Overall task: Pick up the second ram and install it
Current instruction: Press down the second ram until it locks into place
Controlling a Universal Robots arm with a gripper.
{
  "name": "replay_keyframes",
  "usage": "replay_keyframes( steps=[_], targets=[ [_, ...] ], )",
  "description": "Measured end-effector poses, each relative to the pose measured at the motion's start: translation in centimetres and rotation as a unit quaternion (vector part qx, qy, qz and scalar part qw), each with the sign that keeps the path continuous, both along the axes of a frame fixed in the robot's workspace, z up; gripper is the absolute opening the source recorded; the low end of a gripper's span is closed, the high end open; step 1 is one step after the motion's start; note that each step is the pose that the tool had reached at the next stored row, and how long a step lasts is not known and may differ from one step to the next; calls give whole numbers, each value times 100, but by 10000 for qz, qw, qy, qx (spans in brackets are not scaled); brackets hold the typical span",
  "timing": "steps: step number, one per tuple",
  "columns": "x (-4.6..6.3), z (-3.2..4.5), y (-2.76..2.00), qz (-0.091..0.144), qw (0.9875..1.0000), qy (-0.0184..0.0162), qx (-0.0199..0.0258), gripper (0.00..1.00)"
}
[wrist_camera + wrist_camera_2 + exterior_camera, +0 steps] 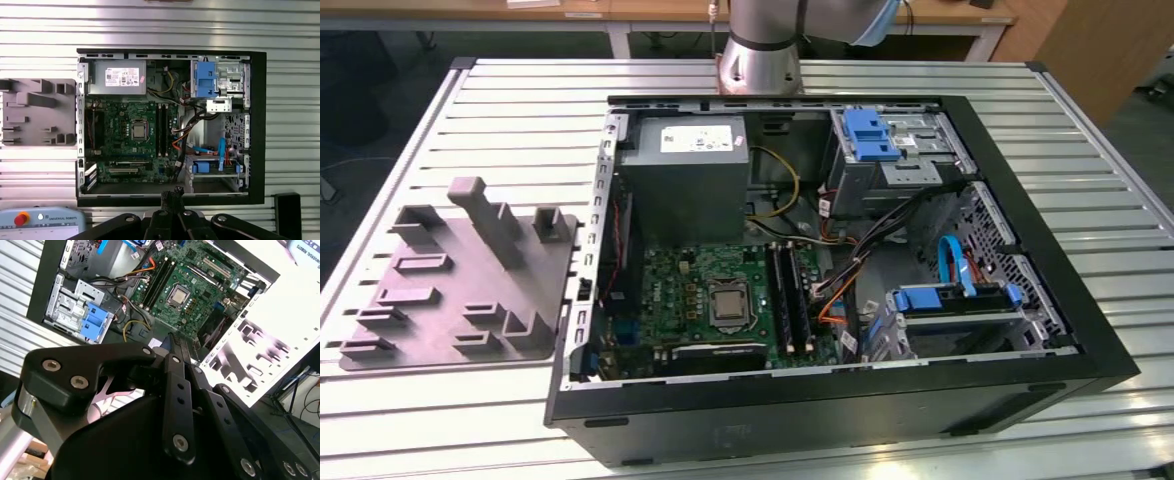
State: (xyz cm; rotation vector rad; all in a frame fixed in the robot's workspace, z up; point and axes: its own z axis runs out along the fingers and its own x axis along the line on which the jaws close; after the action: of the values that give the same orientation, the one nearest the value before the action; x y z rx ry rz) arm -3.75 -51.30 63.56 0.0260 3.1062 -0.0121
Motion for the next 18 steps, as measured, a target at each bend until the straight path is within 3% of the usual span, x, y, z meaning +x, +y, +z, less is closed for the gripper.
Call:
replay_keyframes(
  steps=[14, 15, 18],
  targets=[
    [-22, -255, 0, 0, 10000, 0, 0, 10],
    [-29, -338, 0, 0, 10000, 0, 0, 10],
    [-33, -393, 1, 0, 10000, 0, -1, 10]
  ],
)
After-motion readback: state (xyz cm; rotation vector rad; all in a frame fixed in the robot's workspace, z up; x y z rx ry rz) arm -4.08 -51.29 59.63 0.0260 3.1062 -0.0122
